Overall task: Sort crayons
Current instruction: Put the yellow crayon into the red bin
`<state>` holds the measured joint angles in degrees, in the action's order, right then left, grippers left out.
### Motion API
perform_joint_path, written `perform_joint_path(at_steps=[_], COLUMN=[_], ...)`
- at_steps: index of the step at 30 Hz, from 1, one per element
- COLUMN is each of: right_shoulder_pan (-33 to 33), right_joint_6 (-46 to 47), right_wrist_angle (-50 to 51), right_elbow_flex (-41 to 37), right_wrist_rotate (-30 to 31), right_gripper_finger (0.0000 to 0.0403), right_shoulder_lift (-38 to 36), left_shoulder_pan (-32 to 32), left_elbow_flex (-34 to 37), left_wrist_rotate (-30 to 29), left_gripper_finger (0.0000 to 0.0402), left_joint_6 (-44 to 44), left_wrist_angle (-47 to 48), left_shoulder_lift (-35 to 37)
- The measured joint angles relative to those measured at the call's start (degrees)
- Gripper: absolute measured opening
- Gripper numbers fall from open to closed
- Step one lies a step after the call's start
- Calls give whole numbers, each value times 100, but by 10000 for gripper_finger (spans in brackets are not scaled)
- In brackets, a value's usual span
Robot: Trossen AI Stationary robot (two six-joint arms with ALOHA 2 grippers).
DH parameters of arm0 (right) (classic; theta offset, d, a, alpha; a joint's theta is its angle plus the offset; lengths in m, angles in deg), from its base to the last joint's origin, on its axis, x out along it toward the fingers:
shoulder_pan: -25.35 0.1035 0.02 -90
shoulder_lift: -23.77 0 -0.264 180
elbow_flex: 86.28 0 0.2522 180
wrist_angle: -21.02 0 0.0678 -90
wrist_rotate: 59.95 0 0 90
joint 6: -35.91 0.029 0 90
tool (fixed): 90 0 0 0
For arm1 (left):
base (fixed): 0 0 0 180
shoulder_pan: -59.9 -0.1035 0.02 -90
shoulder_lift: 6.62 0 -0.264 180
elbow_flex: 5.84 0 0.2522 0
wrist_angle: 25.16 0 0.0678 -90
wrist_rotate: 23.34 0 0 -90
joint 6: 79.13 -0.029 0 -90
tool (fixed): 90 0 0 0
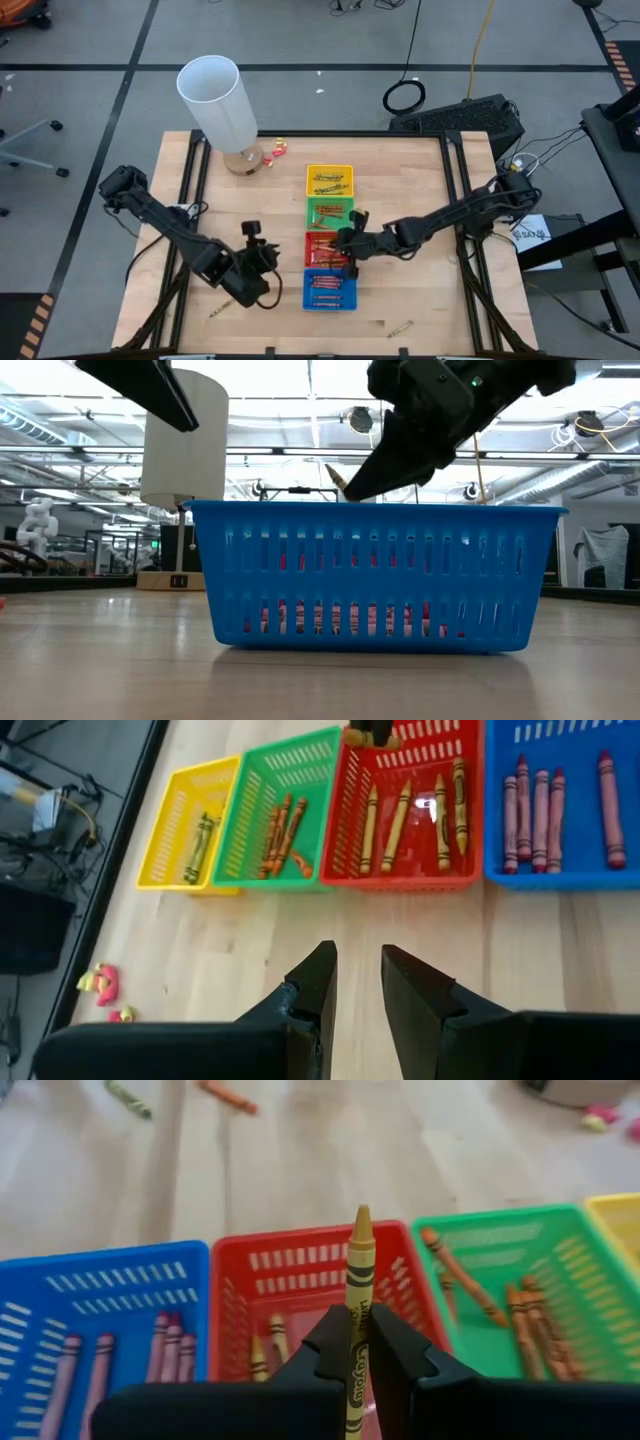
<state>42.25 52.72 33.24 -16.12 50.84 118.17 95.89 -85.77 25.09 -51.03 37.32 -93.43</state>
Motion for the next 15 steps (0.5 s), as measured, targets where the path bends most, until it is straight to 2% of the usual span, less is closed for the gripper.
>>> perform_joint_path(at_steps=[7, 15], right_shoulder_pan=[-11, -11], right_joint_6=[-68, 31], right_wrist_angle=[-90, -345], right_elbow_flex=[0, 0], right_wrist_rotate=[-193, -309], right_gripper_finger=[6, 17], right_shoulder_lift=[304, 610], left_shoulder_pan=[66, 209], left_elbow_flex=[50, 885], left_wrist_rotate=[-61, 256], left_gripper_finger=[80, 80], left_joint_6=[-29, -345], left_wrist_angle=[-341, -2211], left_shoulder_lift=[-2, -2])
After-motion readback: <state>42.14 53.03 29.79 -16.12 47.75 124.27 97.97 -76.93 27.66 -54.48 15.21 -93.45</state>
